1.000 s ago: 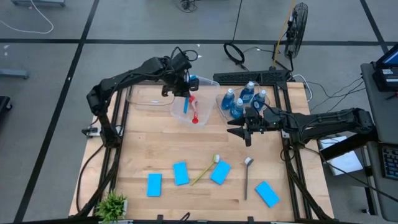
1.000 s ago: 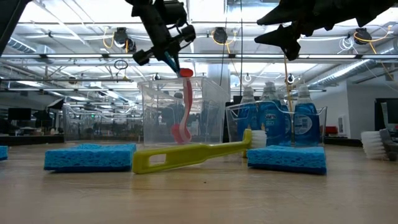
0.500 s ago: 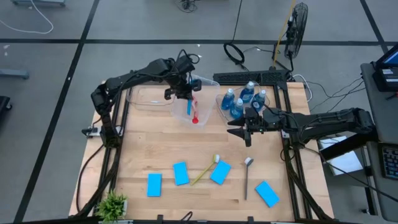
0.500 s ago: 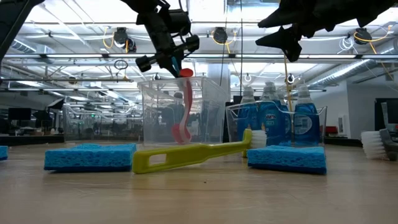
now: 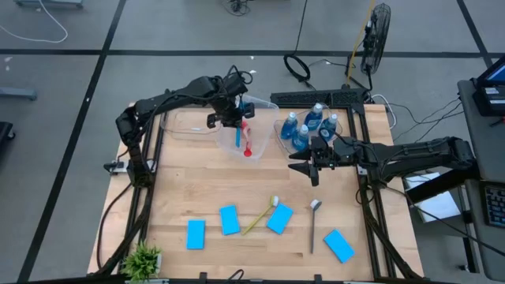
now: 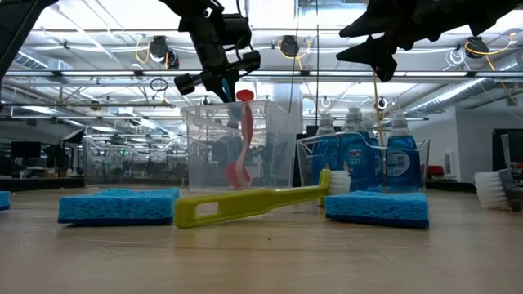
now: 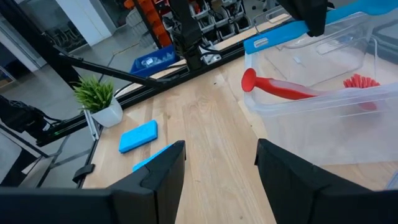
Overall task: Pick & Place Kitchen Sink Supplies
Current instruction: Put the blue dish brush into the transparent container
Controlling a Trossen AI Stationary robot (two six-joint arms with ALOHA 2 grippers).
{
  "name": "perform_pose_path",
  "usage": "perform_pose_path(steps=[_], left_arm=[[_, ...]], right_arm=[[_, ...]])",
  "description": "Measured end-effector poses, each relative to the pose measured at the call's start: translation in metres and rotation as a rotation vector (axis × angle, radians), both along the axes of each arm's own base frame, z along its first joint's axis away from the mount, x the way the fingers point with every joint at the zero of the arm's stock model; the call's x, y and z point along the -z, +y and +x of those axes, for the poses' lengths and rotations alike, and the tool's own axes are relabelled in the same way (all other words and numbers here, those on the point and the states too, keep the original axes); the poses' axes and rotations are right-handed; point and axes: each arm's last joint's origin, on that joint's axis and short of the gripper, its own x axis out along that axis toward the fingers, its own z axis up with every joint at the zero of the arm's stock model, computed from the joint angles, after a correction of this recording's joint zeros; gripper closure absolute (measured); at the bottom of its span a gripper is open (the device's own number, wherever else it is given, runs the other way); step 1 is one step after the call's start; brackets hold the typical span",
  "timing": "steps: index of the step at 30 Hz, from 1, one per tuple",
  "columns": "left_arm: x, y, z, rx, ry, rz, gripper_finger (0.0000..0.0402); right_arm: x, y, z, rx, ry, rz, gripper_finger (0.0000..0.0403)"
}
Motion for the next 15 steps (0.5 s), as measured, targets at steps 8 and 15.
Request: perform_pose_path(steps=[8,15], left_arm=[[0.005,0.007,0.001,-0.012,0.009,0.013,0.0372],[0.026,0.014,0.018,0.045,-0.041,-0.037,0.0381]], right_arm=[[0.0,0.0,0.0,0.0,0.0,0.0,0.0218],[0.0,0.0,0.0,0.0,-0.001,0.002,0.0218]])
